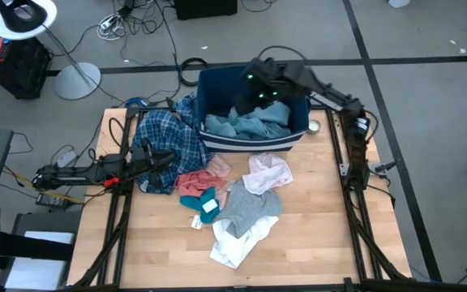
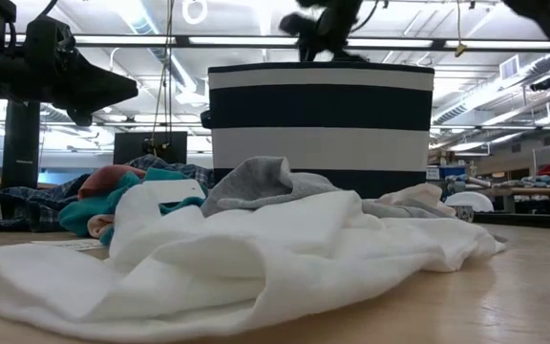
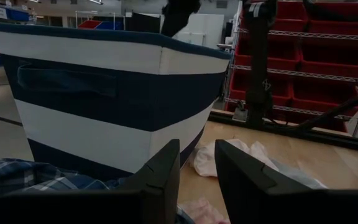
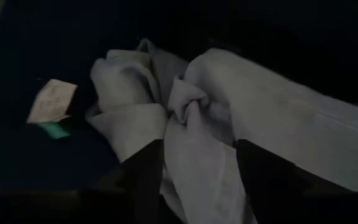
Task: Sort clothes
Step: Put the blue pants into the blue bin, then put the white underwear into the blue bin
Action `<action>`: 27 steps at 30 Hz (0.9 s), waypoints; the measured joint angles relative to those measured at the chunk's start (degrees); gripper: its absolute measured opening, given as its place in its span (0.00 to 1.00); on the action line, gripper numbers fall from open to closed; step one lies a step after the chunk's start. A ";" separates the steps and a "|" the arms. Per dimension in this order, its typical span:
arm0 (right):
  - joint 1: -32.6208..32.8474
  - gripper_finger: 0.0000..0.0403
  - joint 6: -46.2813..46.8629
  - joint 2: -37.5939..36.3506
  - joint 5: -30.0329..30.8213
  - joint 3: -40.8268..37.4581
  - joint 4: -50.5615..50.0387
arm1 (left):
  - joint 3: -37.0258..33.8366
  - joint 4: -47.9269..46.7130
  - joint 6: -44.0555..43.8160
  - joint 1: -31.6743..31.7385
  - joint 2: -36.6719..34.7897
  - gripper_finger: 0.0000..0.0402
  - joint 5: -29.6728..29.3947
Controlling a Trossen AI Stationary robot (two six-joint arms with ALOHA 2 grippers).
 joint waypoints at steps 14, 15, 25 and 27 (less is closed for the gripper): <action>15.67 0.56 -10.97 -15.11 13.86 0.09 -1.07 | -0.02 0.00 0.00 0.00 -0.02 0.27 0.00; 17.27 0.56 -11.36 -15.70 14.44 0.09 -1.76 | -0.02 0.00 0.00 -0.02 0.00 0.27 0.00; 32.88 0.55 -12.22 -21.83 20.27 -2.63 -8.20 | -0.02 0.00 0.01 0.00 0.00 0.27 -0.01; 35.79 0.54 -12.13 -23.73 20.38 -5.56 -7.43 | -0.01 0.00 0.00 -0.01 -0.01 0.27 -0.01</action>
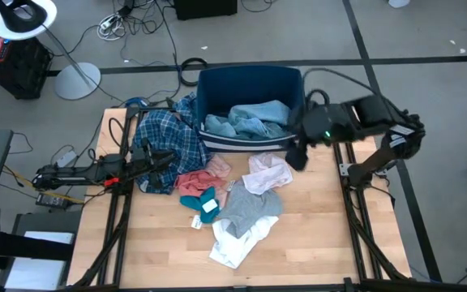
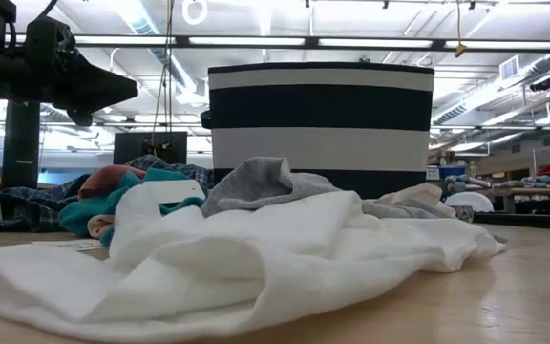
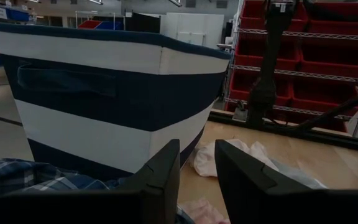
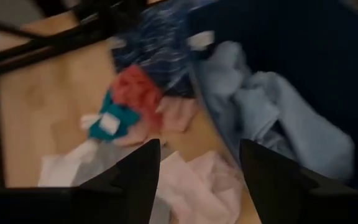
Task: Sort clothes
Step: Put the white underwear into the blue bin
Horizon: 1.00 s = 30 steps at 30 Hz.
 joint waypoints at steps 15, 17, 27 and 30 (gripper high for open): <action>13.03 0.52 4.74 -18.34 3.16 -40.29 27.80 | -0.01 0.00 0.02 -0.01 0.01 0.27 0.01; 13.88 0.51 4.70 -19.81 2.77 -45.58 34.29 | 0.00 0.00 0.01 0.00 0.01 0.27 0.00; 14.99 0.49 15.16 -21.75 2.41 -64.69 48.71 | -0.01 0.00 0.00 0.01 0.01 0.27 0.00; 14.99 0.49 18.60 -21.23 2.41 -67.55 50.48 | 0.01 0.00 0.02 0.01 0.01 0.27 0.01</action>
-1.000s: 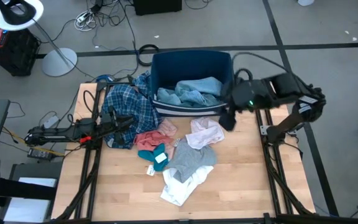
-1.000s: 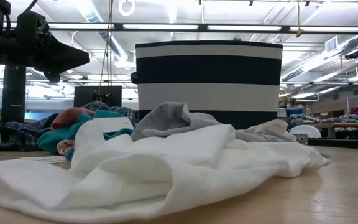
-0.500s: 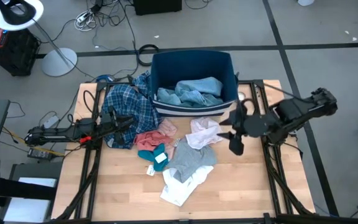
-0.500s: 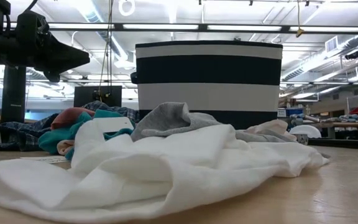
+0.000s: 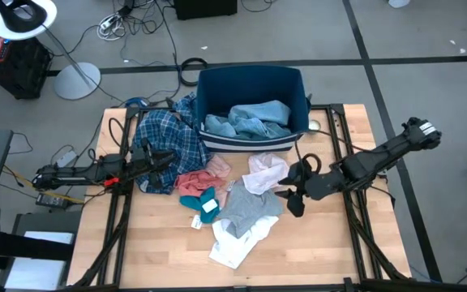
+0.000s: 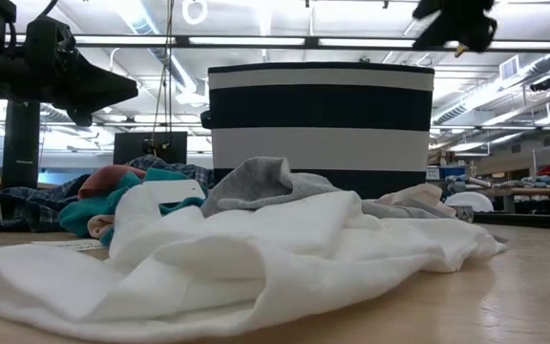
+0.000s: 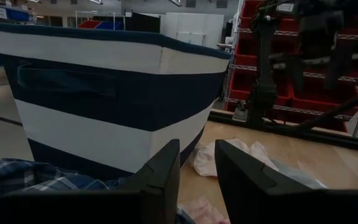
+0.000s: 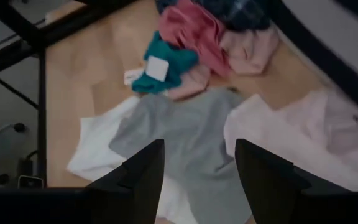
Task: Sort clothes
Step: Put the white underwear into the blue bin
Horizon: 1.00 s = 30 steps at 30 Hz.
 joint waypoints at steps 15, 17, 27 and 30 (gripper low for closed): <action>-4.91 0.48 2.20 8.36 0.27 -2.39 4.09 | -0.02 0.67 -2.33 -0.07 -0.02 0.27 0.30; -6.00 0.48 4.23 9.39 0.05 -2.39 4.18 | -0.01 1.38 -5.84 -0.09 0.00 0.27 1.35; -12.65 0.48 6.95 11.27 -1.94 -2.34 4.13 | 0.60 2.92 -10.79 -0.08 -0.01 0.27 1.85; -14.22 0.48 5.92 11.25 -1.97 -2.34 4.13 | 2.31 2.29 -10.97 -0.07 0.02 0.27 4.08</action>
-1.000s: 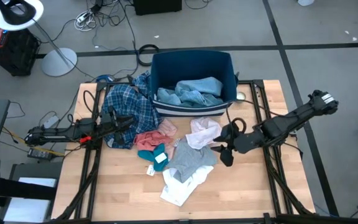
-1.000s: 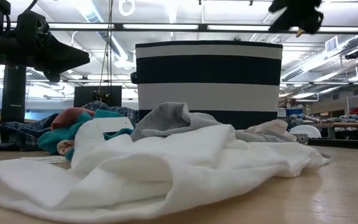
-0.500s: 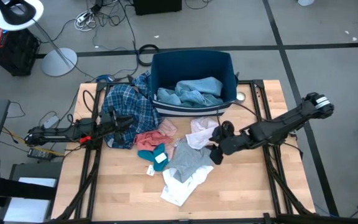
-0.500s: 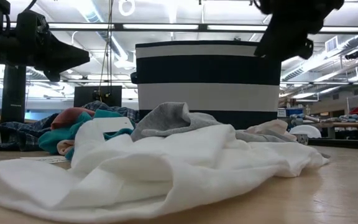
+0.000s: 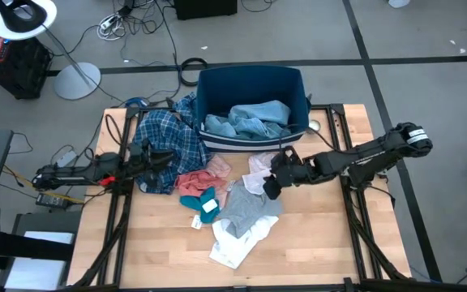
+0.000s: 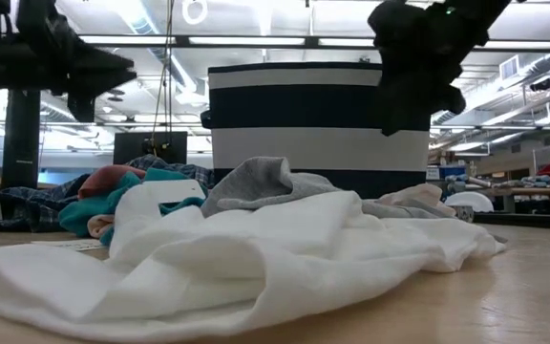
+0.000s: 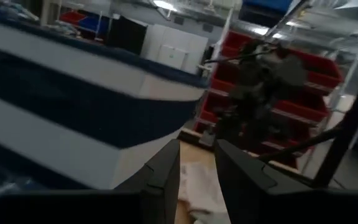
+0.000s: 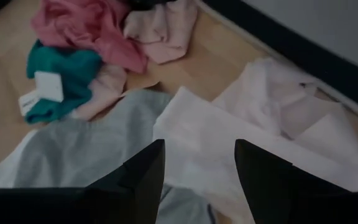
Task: Sort clothes
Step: Put the white underwear into the blue bin
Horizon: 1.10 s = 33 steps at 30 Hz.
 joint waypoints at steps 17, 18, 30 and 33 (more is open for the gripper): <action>-8.37 0.48 -6.46 0.00 -9.54 0.00 -6.55 | 24.37 -29.81 -10.40 -1.39 13.35 0.27 8.13; -8.90 0.48 -6.46 0.00 -10.16 0.00 -6.55 | 25.56 -29.83 -10.38 -1.82 14.85 0.27 8.09; -10.79 0.47 -6.93 8.20 -16.02 0.04 -6.06 | 32.35 -26.29 -14.18 -15.90 28.02 0.27 -5.56; -10.81 0.47 -5.48 10.06 -16.00 0.04 -5.08 | 32.35 -23.43 -15.00 -21.68 30.47 0.27 -12.26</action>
